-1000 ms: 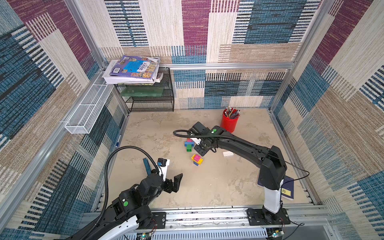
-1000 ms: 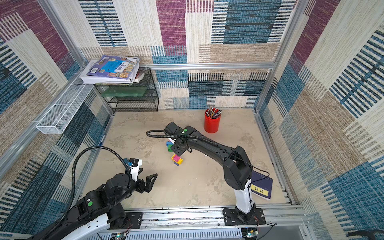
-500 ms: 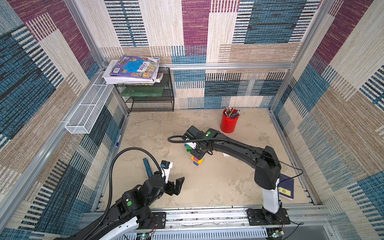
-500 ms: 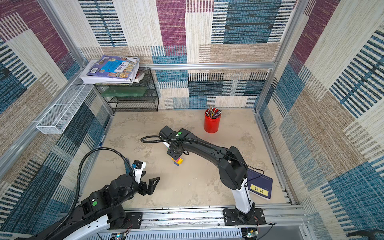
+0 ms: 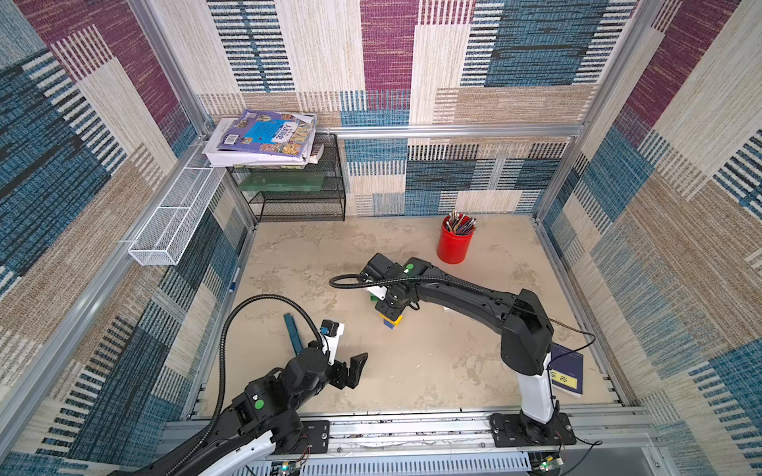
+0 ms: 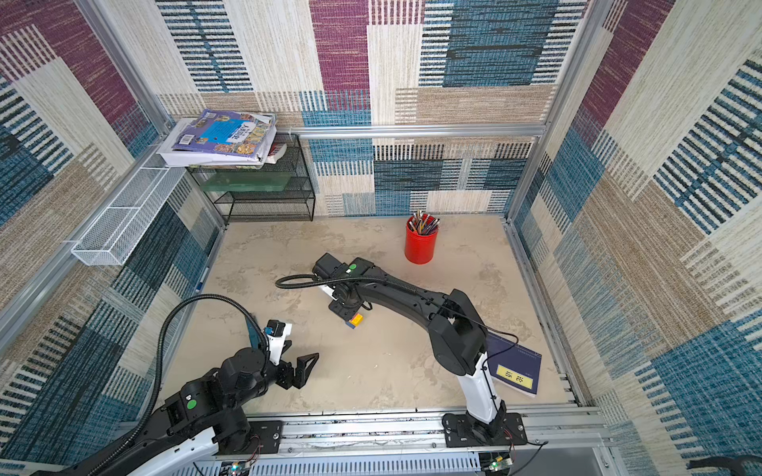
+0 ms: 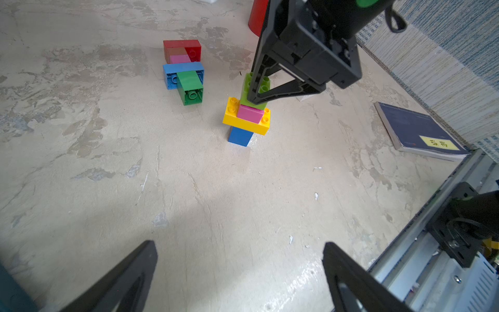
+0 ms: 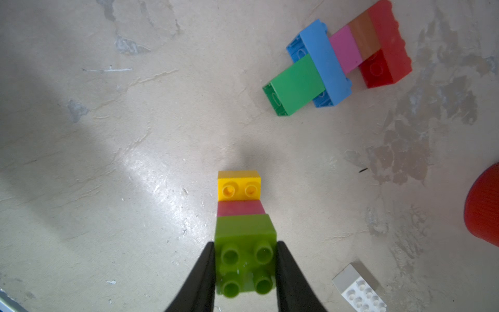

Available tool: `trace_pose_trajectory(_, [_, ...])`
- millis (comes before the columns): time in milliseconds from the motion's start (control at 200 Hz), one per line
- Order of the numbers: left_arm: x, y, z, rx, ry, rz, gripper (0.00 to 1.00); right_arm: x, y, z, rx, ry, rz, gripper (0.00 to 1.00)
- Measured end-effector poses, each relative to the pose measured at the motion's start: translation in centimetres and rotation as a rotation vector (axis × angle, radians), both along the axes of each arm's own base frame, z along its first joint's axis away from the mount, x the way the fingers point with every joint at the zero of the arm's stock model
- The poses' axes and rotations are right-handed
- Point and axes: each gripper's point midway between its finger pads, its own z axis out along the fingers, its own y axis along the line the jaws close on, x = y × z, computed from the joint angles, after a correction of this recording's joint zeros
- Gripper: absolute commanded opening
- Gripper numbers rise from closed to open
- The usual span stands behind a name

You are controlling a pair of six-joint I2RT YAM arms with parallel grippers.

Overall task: Assemble the letter f with lego
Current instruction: Assemble the lego brick with the lego brick.

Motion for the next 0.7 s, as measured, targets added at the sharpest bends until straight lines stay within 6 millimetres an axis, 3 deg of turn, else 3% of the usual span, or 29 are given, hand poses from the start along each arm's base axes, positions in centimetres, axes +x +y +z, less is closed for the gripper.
trace_pose_trajectory(701, [0.01, 0.01, 0.01, 0.0, 0.0, 0.001, 0.99, -0.19, -0.31, -0.4, 0.109, 0.01, -0.002, 0.28])
